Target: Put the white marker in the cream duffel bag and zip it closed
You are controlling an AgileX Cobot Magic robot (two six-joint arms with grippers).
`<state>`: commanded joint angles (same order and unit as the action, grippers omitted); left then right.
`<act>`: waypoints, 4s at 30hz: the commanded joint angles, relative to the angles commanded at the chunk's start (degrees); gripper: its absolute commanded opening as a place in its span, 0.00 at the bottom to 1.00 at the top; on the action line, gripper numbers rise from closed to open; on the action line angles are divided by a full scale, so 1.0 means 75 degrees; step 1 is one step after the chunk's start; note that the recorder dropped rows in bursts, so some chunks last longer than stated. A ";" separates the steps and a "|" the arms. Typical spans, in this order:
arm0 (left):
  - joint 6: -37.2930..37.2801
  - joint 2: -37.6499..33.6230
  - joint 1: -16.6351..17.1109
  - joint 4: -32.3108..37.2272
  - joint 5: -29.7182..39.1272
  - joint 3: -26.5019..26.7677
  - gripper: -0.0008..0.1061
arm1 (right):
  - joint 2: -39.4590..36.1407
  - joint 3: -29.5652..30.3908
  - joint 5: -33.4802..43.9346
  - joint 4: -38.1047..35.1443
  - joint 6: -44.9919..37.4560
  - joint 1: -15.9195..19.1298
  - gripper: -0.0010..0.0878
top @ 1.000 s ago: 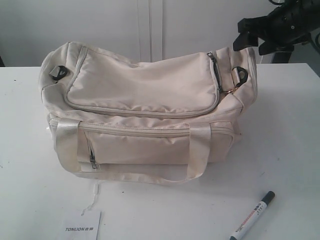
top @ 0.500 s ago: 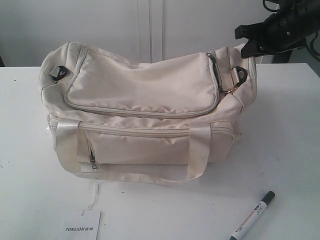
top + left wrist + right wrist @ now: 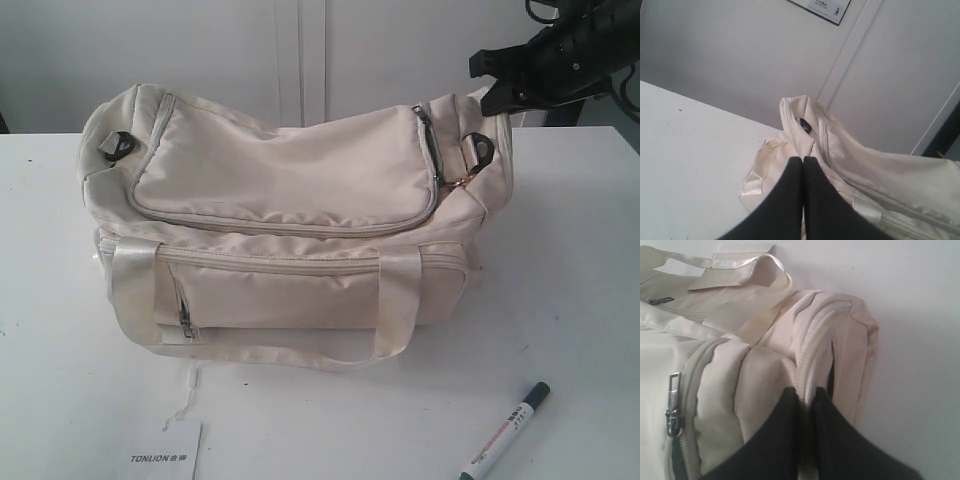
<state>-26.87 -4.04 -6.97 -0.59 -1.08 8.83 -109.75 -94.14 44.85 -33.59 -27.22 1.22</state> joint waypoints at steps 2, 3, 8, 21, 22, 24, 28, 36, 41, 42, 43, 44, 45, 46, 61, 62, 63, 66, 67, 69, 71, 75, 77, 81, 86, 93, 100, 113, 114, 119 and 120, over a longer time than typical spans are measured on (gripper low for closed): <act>0.0018 -0.0395 0.0000 0.0211 0.0374 0.0323 0.01 | 0.0000 0.0000 0.0000 0.0000 0.0000 0.0000 0.01; 0.0042 -0.0567 0.0000 0.0225 0.0511 0.0478 0.01 | 0.0000 0.0000 0.0000 0.0000 0.0000 0.0000 0.01; 0.0700 -0.1773 -0.0015 0.0225 0.1173 0.1215 0.01 | 0.0000 0.0000 0.0000 0.0000 0.0000 0.0000 0.01; 0.3147 -0.4676 -0.0015 -0.0365 0.2666 0.3215 0.01 | 0.0000 0.0000 -0.0018 0.0000 0.0000 0.0000 0.01; 0.3380 -0.4860 -0.0015 -0.0439 0.2679 0.3326 0.01 | 0.0000 0.0000 -0.0018 0.0000 0.0000 0.0000 0.01; 0.3632 -0.5197 -0.0015 -0.0533 0.2714 0.3519 0.01 | 0.0000 0.0000 -0.0018 0.0000 0.0000 0.0000 0.01; 0.3699 -0.5742 -0.0015 -0.0843 0.3050 0.3908 0.01 | 0.0000 0.0000 -0.0018 0.0000 0.0000 0.0000 0.01; 0.4438 -0.6439 -0.0015 -0.1320 0.3180 0.4077 0.01 | 0.0000 0.0000 -0.0032 0.0000 0.0000 0.0000 0.01; 0.5195 -0.6605 -0.0015 -0.1886 0.3406 0.4077 0.01 | 0.0000 0.0000 -0.0032 0.0000 0.0000 0.0000 0.01; 0.5499 -0.6605 -0.0015 -0.2200 0.3427 0.4077 0.01 | 0.0000 0.0000 -0.0032 0.0000 0.0000 0.0000 0.01; 0.5789 -0.6605 -0.0015 -0.2493 0.3457 0.4077 0.01 | 0.0000 0.0000 -0.0032 0.0000 0.0000 0.0000 0.01; 0.6189 -0.6605 -0.0015 -0.2884 0.3457 0.4077 0.01 | 0.0000 0.0000 -0.0032 0.0000 0.0000 0.0000 0.01; 0.6609 -0.6605 -0.0015 -0.3291 0.3473 0.4077 0.01 | 0.0000 0.0000 -0.0032 0.0000 0.0000 0.0000 0.01; 0.7051 -0.6624 -0.0047 -0.3591 0.3473 0.4077 0.01 | 0.0000 0.0000 -0.0032 0.0000 0.0000 0.0000 0.01; 0.8626 -0.7234 -0.0772 -0.5418 0.3743 0.4638 0.01 | 0.0000 0.0000 -0.0032 0.0000 0.0000 0.0000 0.01; 0.8712 -0.7234 -0.0772 -0.5441 0.3743 0.4638 0.01 | 0.0000 0.0000 -0.0032 0.0000 0.0000 0.0000 0.01; 0.8869 -0.7234 -0.0772 -0.5498 0.3775 0.4638 0.01 | 0.0000 0.0000 -0.0032 0.0000 0.0000 0.0000 0.01; 0.9283 -0.7269 -0.0783 -0.5887 0.3914 0.4638 0.01 | 0.0000 0.0000 -0.0032 0.0000 0.0000 0.0000 0.01; 0.9395 -0.7281 -0.0783 -0.6027 0.3951 0.4638 0.01 | 0.0000 0.0000 -0.0032 0.0000 0.0000 0.0000 0.01; 0.9747 -0.7330 -0.0880 -0.6334 0.3941 0.4638 0.01 | 0.0000 0.0000 -0.0032 0.0000 0.0000 0.0000 0.01; 0.9956 -0.7398 -0.1080 -0.6531 0.3778 0.4638 0.01 | 0.0000 0.0000 -0.0032 0.0000 0.0000 0.0000 0.01; 0.9997 -0.7623 -0.1674 -0.6604 0.3425 0.4674 0.01 | 0.0000 0.0000 -0.0032 0.0000 0.0000 0.0000 0.01; 1.0013 -0.7732 -0.1915 -0.6604 0.3223 0.4738 0.01 | 0.0000 0.0000 -0.0032 0.0000 0.0000 0.0000 0.01; 1.0082 -0.8005 -0.2393 -0.6604 0.2858 0.5109 0.01 | 0.0000 0.0000 -0.0047 0.0000 0.0000 0.0000 0.01; 1.0151 -0.8510 -0.2828 -0.6604 0.2828 0.5814 0.01 | 0.0000 0.0000 -0.0047 0.0000 0.0000 0.0000 0.01; 1.0414 -0.9404 -0.3261 -0.6635 0.2588 0.6654 0.01 | 0.0000 0.0000 -0.0032 0.0000 0.0000 0.0000 0.01; 1.0432 -1.0288 -0.3875 -0.6635 0.2487 0.7515 0.01 | 0.0000 0.0000 -0.0047 0.0000 0.0000 0.0000 0.01; 1.0615 -1.1497 -0.4350 -0.6486 0.2442 0.8699 0.01 | 0.0000 0.0000 -0.0030 0.0000 0.0000 0.0000 0.01; 1.0615 -1.1566 -0.4350 -0.6486 0.2442 0.8747 0.01 | 0.0000 0.0000 -0.0030 0.0000 0.0000 0.0000 0.01; 1.0639 -1.1790 -0.4350 -0.6486 0.2442 0.8969 0.01 | 0.0000 0.0000 -0.0030 0.0000 0.0000 0.0000 0.01; 1.0695 -1.1834 -0.4350 -0.6486 0.2424 0.9010 0.01 | 0.0000 0.0000 -0.0030 0.0000 0.0000 0.0000 0.01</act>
<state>53.35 -92.80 -39.59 -49.23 17.10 76.41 -109.75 -94.14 44.63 -33.59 -27.22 1.22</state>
